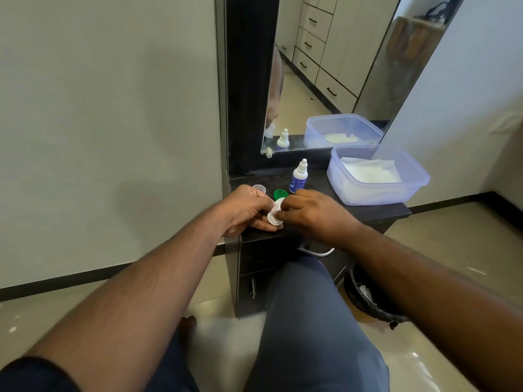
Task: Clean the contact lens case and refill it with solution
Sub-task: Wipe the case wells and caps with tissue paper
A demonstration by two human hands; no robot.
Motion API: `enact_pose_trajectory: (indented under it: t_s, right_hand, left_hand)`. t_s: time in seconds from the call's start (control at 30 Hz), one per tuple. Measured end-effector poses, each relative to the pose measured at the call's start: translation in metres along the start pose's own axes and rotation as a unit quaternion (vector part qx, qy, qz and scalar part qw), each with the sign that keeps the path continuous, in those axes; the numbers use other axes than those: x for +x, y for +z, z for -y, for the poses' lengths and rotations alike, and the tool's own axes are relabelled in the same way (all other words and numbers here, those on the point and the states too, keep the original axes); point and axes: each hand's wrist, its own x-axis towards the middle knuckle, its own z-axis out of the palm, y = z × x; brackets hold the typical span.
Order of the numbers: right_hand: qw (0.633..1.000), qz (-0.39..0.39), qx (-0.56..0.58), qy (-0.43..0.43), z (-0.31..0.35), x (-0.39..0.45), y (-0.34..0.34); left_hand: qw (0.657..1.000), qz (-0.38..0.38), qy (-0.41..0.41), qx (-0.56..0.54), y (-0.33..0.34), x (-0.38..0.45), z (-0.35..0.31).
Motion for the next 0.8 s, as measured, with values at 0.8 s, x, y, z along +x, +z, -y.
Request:
enact_pose_trajectory:
  t_s: [0.8]
  right_hand:
    - [0.987, -0.006, -0.125, -0.105, 0.009, -0.004, 0.007]
  left_hand:
    - [0.998, -0.025, 0.019, 0.052, 0.002, 0.010, 0.002]
